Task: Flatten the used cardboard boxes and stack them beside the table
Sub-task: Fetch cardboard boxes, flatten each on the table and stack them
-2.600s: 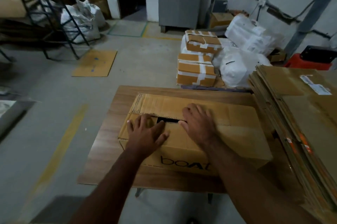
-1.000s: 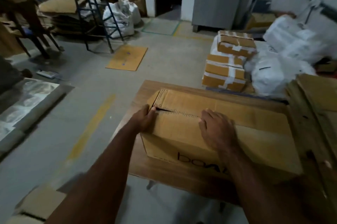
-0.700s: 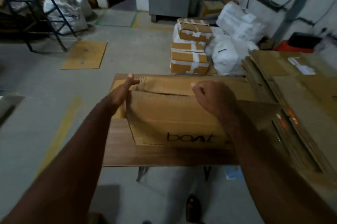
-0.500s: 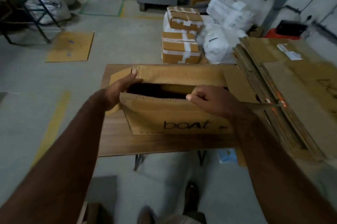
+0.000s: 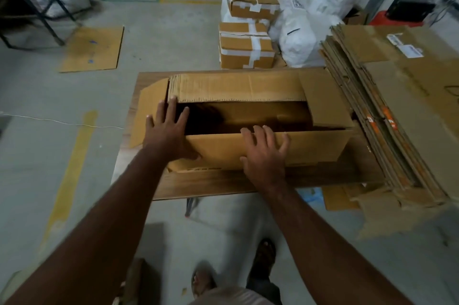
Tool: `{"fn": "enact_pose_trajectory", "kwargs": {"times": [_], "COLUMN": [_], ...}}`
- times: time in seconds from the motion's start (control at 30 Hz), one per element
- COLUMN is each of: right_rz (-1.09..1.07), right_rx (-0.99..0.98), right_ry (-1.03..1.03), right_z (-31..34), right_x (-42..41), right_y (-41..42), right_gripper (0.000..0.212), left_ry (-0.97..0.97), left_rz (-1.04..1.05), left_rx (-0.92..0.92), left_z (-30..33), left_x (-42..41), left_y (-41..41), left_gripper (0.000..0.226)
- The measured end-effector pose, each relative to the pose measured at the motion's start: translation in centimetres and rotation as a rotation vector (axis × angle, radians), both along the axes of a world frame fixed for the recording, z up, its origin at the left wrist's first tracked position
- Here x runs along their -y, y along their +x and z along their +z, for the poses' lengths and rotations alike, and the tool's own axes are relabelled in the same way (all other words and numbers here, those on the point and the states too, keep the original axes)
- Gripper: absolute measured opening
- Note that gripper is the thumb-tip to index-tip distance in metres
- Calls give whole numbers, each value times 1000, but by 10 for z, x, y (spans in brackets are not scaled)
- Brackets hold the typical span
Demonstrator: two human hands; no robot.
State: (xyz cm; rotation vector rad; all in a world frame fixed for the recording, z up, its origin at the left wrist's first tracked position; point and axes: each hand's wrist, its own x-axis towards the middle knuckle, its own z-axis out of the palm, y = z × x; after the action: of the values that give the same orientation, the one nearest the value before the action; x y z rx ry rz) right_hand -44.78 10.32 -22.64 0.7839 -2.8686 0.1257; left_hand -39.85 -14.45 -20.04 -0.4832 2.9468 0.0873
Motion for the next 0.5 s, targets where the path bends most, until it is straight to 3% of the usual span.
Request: {"fn": "enact_pose_trajectory", "kwargs": {"times": [0.13, 0.27, 0.37, 0.5], "right_rz": [31, -36, -151, -185], "right_rx": [60, 296, 339, 339], "right_ry": [-157, -106, -9, 5], "right_z": [16, 39, 50, 67], "right_x": [4, -10, -29, -48], "right_y": [-19, -56, -81, -107], "right_gripper": [52, 65, 78, 90], "left_ry": [-43, -57, 5, 16], "left_rz": [54, 103, 200, 20], "left_rx": [-22, -18, 30, 46], "left_z": [0, 5, 15, 22], "left_x": [-6, -14, -42, -115], "left_y": [-3, -4, -13, -42], "left_gripper": [144, 152, 163, 162]}}
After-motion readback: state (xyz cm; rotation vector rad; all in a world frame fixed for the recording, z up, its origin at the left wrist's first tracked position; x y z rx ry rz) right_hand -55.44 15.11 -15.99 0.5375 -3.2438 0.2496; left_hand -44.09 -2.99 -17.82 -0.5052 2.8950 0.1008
